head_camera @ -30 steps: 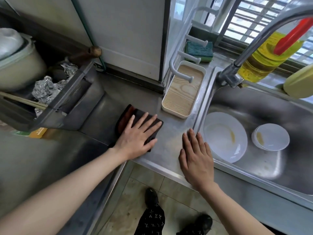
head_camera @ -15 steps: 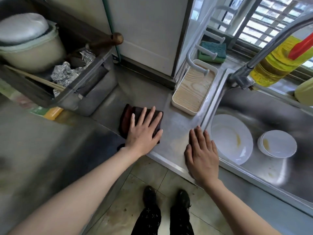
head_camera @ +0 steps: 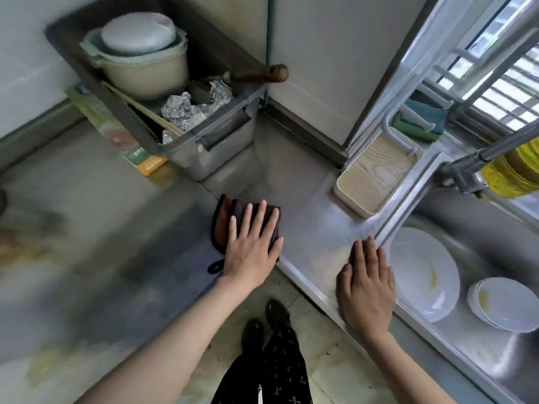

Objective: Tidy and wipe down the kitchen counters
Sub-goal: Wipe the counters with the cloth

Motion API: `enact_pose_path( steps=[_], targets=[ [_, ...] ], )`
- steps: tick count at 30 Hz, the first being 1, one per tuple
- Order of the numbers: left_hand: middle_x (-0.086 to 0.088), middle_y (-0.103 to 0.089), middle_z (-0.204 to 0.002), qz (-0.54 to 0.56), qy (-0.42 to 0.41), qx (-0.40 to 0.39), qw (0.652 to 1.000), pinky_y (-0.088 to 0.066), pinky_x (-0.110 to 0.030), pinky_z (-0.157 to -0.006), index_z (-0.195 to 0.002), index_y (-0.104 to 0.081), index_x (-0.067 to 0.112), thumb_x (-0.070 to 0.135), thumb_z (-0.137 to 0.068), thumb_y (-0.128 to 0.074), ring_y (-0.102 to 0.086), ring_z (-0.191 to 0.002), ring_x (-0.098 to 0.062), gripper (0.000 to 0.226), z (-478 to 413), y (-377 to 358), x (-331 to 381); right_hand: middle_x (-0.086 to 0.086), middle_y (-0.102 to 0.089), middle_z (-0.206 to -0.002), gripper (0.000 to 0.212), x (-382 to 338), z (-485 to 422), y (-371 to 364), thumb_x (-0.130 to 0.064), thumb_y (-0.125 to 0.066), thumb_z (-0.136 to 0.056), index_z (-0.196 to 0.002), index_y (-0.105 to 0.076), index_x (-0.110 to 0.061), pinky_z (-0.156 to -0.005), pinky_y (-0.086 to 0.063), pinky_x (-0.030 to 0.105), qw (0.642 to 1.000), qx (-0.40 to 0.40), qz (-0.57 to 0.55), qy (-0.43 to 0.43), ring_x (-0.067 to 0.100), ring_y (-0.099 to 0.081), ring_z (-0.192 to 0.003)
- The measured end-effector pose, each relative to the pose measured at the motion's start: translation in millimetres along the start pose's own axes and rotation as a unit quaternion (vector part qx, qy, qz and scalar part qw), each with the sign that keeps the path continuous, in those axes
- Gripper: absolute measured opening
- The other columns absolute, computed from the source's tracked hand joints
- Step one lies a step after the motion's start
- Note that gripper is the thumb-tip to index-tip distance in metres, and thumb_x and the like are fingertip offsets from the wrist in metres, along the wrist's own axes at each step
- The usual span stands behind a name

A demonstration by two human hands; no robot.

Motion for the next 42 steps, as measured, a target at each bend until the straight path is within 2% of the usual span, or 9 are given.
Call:
enact_pose_path(
  steps=[4, 9, 12, 16, 24, 29, 35, 38, 42],
  targets=[
    [-0.004, -0.034, -0.149, 0.003, 0.025, 0.02, 0.999, -0.03, -0.052, -0.105, -0.141, -0.034, 0.024, 0.049, -0.091, -0.026, -0.034, -0.135, -0.028, 0.057, 15, 0, -13, 0.014, -0.022, -0.154, 0.056, -34, -4, 12, -0.033, -0.029, -0.092, -0.142, -0.036, -0.008, -0.114, -0.004, 0.043, 0.998, 0.016, -0.002, 0.066, 0.028, -0.015, -0.142],
    [-0.002, -0.029, -0.151, 0.016, 0.07, 0.004, 0.997, -0.028, -0.051, -0.106, -0.143, -0.03, 0.027, 0.051, -0.092, -0.021, -0.03, -0.137, -0.026, 0.057, 9, -1, -30, 0.008, -0.02, -0.155, 0.058, -150, -39, 0, -0.036, -0.019, -0.094, -0.144, -0.033, -0.01, -0.116, -0.017, 0.05, 0.957, -0.077, -0.054, 0.273, 0.025, -0.012, -0.144],
    [-0.005, -0.026, -0.152, 0.043, 0.197, 0.032, 0.979, -0.027, -0.053, -0.105, -0.143, -0.031, 0.025, 0.049, -0.093, -0.021, -0.027, -0.138, -0.03, 0.057, 25, 1, -70, 0.002, -0.006, -0.158, 0.053, -170, -66, -14, -0.035, -0.02, -0.1, -0.149, -0.016, -0.017, -0.118, -0.005, 0.045, 0.95, -0.103, -0.029, 0.295, 0.02, 0.002, -0.145],
    [-0.008, -0.012, -0.156, 0.096, 0.377, 0.042, 0.92, -0.016, -0.057, -0.109, -0.147, -0.021, 0.022, 0.051, -0.09, -0.012, -0.012, -0.142, -0.031, 0.064, 69, -6, -123, -0.001, 0.001, -0.158, 0.054, -168, -76, -25, -0.038, -0.017, -0.1, -0.15, -0.006, -0.02, -0.117, 0.006, 0.038, 0.951, -0.102, -0.008, 0.291, 0.017, 0.009, -0.144],
    [-0.004, -0.023, -0.153, 0.042, 0.194, 0.013, 0.98, -0.03, -0.058, -0.103, -0.145, -0.023, 0.025, 0.05, -0.096, -0.014, -0.025, -0.139, -0.03, 0.056, 47, -3, -82, -0.002, 0.004, -0.156, 0.056, -167, -76, -30, -0.038, -0.011, -0.097, -0.149, -0.005, -0.018, -0.116, 0.006, 0.038, 0.949, -0.099, 0.001, 0.299, 0.014, 0.011, -0.143],
    [-0.004, 0.0, -0.157, 0.106, 0.4, 0.003, 0.91, -0.007, -0.054, -0.111, -0.148, -0.006, 0.026, 0.045, -0.097, -0.02, 0.0, -0.143, -0.027, 0.056, 39, 2, -161, 0.001, -0.003, -0.158, 0.059, -168, -77, -32, -0.039, -0.008, -0.095, -0.149, -0.006, -0.017, -0.116, -0.001, 0.042, 0.95, -0.103, 0.004, 0.293, 0.019, 0.003, -0.145],
    [-0.004, -0.02, -0.154, 0.074, 0.259, 0.016, 0.963, -0.026, -0.057, -0.105, -0.145, -0.023, 0.025, 0.047, -0.095, -0.024, -0.023, -0.14, -0.03, 0.055, 63, -8, -73, 0.001, -0.003, -0.158, 0.062, -169, -76, -31, -0.045, -0.009, -0.094, -0.149, -0.012, -0.017, -0.116, -0.002, 0.042, 0.95, -0.108, 0.005, 0.292, 0.019, 0.001, -0.145],
    [-0.001, -0.02, -0.154, 0.084, 0.285, 0.01, 0.955, -0.025, -0.054, -0.107, -0.146, -0.022, 0.028, 0.046, -0.096, -0.023, -0.022, -0.14, -0.027, 0.053, 61, -6, -85, -0.002, 0.003, -0.157, 0.062, -169, -77, -32, -0.046, -0.007, -0.095, -0.149, -0.007, -0.018, -0.116, 0.0, 0.041, 0.949, -0.112, 0.008, 0.296, 0.017, 0.006, -0.145],
    [0.001, 0.001, -0.157, 0.11, 0.381, -0.011, 0.918, -0.009, -0.051, -0.112, -0.147, -0.004, 0.031, 0.048, -0.096, -0.012, 0.001, -0.144, -0.024, 0.055, 43, 6, -160, 0.002, -0.005, -0.158, 0.062, -167, -76, -33, -0.045, -0.011, -0.095, -0.149, -0.01, -0.018, -0.116, -0.002, 0.043, 0.95, -0.11, 0.006, 0.294, 0.021, -0.001, -0.145]
  ],
)
Point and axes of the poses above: each hand's wrist, its own z-axis away from the middle knuckle, its own y-axis out of the back of the hand, x = y × z, the point moved 9 cm from there along -z, towards the middle knuckle
